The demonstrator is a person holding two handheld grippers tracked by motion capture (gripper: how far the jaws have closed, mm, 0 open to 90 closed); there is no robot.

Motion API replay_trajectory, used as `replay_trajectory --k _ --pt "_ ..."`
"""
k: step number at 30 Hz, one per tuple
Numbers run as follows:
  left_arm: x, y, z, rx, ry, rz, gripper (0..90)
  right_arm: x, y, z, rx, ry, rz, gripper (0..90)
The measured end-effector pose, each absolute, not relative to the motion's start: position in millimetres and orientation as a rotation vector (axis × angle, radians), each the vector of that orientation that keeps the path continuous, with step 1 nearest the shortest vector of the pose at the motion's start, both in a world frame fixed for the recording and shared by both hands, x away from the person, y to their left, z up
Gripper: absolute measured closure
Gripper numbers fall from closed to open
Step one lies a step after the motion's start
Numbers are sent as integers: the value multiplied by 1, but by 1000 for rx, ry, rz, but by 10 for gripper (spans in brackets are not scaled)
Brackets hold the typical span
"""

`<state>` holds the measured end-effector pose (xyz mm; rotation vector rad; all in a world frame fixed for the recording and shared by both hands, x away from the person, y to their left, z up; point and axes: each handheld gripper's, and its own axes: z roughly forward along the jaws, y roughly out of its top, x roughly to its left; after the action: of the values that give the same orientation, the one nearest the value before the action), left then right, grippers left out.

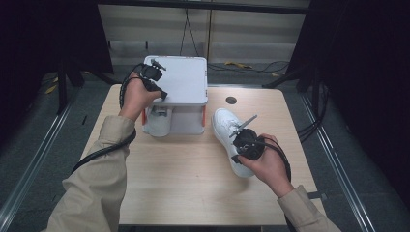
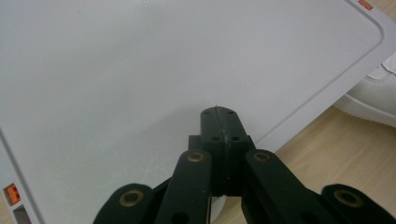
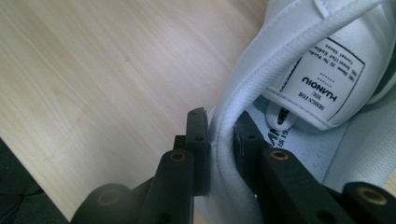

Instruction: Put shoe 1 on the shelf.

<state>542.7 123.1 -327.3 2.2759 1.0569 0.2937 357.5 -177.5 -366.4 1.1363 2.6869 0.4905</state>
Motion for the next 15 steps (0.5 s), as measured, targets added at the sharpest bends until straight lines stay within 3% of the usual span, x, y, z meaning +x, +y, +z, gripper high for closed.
replay_trajectory --k 15 --pt "541 121 -327 2282 1074 316 900 341 -149 -365 1045 2741 493 791"
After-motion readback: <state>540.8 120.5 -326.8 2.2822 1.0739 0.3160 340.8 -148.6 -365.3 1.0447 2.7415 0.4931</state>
